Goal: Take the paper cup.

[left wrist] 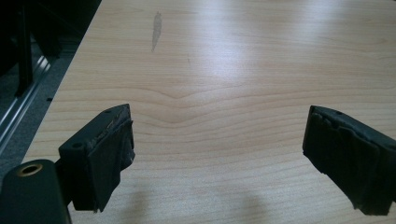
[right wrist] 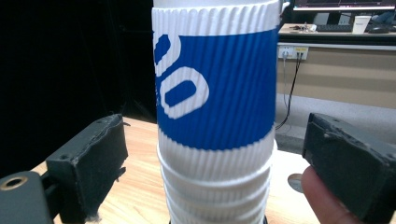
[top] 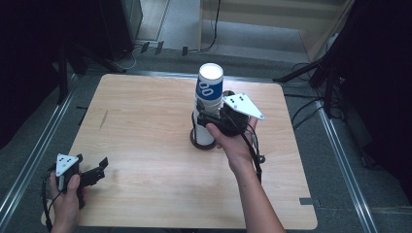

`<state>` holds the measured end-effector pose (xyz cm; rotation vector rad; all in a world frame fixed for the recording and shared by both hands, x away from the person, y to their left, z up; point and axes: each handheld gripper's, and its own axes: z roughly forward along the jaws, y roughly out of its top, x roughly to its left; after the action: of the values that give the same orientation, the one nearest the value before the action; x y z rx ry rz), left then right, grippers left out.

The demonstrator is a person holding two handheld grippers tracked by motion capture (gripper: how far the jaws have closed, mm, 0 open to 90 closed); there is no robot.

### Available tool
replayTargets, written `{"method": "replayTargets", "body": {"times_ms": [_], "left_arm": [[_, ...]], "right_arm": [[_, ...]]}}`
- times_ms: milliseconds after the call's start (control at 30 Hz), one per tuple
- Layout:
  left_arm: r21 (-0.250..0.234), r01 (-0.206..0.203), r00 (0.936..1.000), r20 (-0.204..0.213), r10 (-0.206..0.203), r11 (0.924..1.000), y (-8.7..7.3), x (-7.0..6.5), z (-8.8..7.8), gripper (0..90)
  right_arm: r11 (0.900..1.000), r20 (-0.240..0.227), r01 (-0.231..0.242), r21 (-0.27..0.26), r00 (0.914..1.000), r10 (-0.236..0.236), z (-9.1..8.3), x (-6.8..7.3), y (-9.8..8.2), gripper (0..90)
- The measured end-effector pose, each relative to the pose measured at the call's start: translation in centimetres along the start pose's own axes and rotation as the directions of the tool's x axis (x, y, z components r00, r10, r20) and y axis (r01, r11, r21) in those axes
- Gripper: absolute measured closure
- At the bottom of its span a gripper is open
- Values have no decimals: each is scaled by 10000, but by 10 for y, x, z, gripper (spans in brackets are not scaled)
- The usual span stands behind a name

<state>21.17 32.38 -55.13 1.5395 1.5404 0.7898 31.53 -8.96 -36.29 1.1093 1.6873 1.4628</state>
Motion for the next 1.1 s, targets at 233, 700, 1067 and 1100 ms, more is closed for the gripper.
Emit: {"method": "replayTargets", "body": {"times_ms": [233,700,1067,1100], "left_arm": [[-9,-75,10000,-5,75,10000,0,-1,0,95],[-7,-54,10000,11,54,10000,0,-1,0,96],[-82,-53,10000,56,54,10000,0,-1,0,96],[-83,-30,10000,55,30,10000,0,-1,0,96]], "right_arm": [[9997,433,-237,-43,9988,239,17,-1,4,64],[9997,538,-247,91,9983,242,38,1,0,116],[9999,772,-146,-59,9969,150,45,5,-3,135],[9999,761,-122,-61,9970,126,45,5,-3,141]]}}
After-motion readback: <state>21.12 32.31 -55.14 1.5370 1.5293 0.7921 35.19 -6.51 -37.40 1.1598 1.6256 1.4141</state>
